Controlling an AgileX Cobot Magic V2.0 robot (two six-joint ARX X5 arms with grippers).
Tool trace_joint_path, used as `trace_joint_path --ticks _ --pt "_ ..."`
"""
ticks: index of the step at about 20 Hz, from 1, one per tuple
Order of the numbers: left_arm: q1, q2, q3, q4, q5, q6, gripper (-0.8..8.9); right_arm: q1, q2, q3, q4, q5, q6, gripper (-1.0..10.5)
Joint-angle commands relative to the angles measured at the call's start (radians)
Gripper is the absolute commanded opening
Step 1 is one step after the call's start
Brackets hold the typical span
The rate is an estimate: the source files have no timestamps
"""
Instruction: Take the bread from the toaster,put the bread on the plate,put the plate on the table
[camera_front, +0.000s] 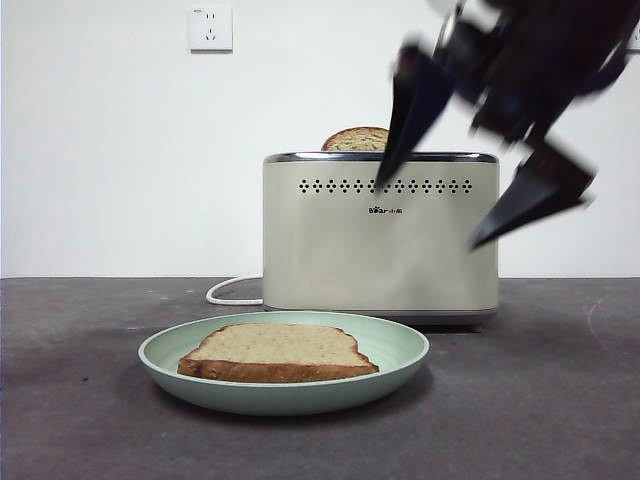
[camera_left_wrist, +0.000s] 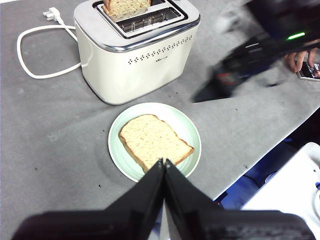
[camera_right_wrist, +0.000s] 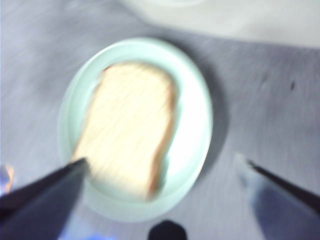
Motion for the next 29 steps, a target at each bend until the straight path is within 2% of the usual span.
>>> trace_joint_path --ticks 1,4,5,7,9,12,29 --pt "-0.003 -0.003 0.003 0.004 -0.004 0.013 -0.08 0.037 -0.165 0.001 -0.148 -0.002 -0.092 5.6" --pt "-0.003 -0.003 0.003 0.004 -0.004 0.013 -0.08 0.102 -0.389 0.001 -0.309 -0.002 -0.111 5.5" --pt "-0.003 -0.003 0.003 0.004 -0.004 0.013 -0.08 0.119 -0.458 0.001 -0.345 -0.002 -0.111 5.0" --pt "-0.003 -0.003 0.003 0.004 -0.004 0.013 -0.08 0.145 -0.581 0.001 -0.393 -0.002 -0.110 3.0" --pt "-0.003 -0.003 0.003 0.004 -0.004 0.013 -0.08 0.154 -0.677 0.001 -0.406 -0.001 -0.111 -0.3" --pt "-0.003 -0.003 0.003 0.004 -0.004 0.012 -0.08 0.154 -0.748 0.001 -0.423 0.000 -0.111 -0.1" --pt "-0.003 -0.002 0.003 -0.003 -0.004 0.012 -0.03 0.154 -0.755 0.001 -0.462 0.005 -0.105 0.0"
